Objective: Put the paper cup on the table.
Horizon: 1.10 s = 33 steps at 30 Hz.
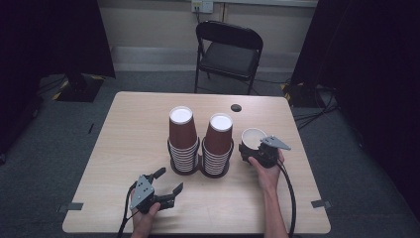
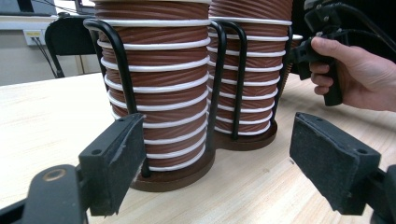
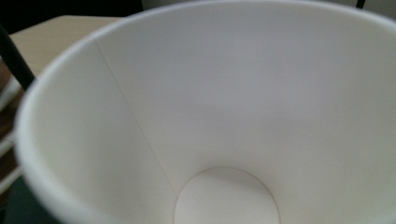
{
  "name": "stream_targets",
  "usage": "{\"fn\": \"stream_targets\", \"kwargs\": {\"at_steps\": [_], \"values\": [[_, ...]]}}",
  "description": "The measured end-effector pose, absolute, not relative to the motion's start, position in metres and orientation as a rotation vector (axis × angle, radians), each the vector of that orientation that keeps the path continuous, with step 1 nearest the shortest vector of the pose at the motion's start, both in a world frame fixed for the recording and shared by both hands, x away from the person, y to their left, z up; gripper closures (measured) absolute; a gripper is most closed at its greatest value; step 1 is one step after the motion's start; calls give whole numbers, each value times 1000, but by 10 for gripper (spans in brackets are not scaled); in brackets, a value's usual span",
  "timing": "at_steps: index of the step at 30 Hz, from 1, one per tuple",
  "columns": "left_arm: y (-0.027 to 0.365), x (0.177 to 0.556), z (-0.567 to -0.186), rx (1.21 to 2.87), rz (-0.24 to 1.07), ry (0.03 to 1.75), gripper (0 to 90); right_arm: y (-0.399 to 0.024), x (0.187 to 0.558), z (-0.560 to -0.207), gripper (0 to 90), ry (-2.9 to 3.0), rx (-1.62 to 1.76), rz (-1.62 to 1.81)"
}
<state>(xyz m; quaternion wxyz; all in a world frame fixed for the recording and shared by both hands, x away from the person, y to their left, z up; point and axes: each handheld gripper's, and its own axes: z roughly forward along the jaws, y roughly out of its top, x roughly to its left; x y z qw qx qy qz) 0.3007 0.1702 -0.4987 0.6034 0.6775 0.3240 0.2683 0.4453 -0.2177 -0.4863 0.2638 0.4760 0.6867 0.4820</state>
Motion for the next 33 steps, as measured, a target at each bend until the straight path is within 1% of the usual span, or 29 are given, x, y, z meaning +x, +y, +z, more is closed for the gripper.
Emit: {"fn": "stream_targets", "kwargs": {"at_steps": [13,25,33], "values": [[169,302,-498,1578,625,769,179,-222,442,-494,127,1899,1357,1246],[169,302,-498,1564,624,782,181,-228,427,-494,127,1876,1367,1258],[169,303,-498,1574,623,794,181,-230,413,-486,127,1845,1366,1286]]}}
